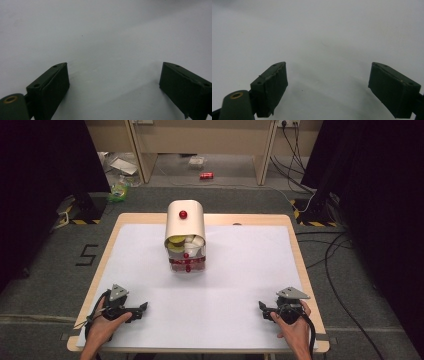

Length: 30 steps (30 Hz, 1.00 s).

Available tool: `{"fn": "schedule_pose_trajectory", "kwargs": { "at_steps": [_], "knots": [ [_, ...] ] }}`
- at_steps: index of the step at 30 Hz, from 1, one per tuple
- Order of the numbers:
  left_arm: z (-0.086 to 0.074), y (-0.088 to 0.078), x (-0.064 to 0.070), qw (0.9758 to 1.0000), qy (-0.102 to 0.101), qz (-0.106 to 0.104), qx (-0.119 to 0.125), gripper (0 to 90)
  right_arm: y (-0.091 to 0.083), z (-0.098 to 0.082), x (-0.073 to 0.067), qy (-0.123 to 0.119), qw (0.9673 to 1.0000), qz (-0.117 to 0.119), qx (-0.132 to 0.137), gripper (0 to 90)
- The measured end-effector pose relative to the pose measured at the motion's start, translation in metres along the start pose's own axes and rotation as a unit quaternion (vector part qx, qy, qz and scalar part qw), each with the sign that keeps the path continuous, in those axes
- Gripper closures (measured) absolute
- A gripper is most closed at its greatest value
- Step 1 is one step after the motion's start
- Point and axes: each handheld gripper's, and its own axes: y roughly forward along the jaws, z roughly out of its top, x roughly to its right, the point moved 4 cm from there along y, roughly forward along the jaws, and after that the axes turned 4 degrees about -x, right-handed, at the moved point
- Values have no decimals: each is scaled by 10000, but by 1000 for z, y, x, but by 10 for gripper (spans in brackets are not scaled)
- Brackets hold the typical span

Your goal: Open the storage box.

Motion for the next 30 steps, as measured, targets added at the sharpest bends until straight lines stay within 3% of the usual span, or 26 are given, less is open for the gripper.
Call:
{"fn": "schedule_pose_trajectory", "kwargs": {
  "at_steps": [13, 20, 21, 30],
  "knots": [
    [0, 0, 0, 10000, -5, -9, 2, 82, -6, 17, -21, -227, 9986, 182, 448, 180],
    [0, 0, 0, 10000, -6, -13, 1, 82, -4, 34, -45, -341, 9964, 421, 645, 183],
    [0, 0, 0, 10000, -5, -13, -1, 82, -3, 41, -54, -405, 9954, 520, 693, 183],
    [0, 0, 0, 10000, -3, -13, -1, 81, 1, 69, -83, -661, 9906, 805, 891, 183]
  ]
}}
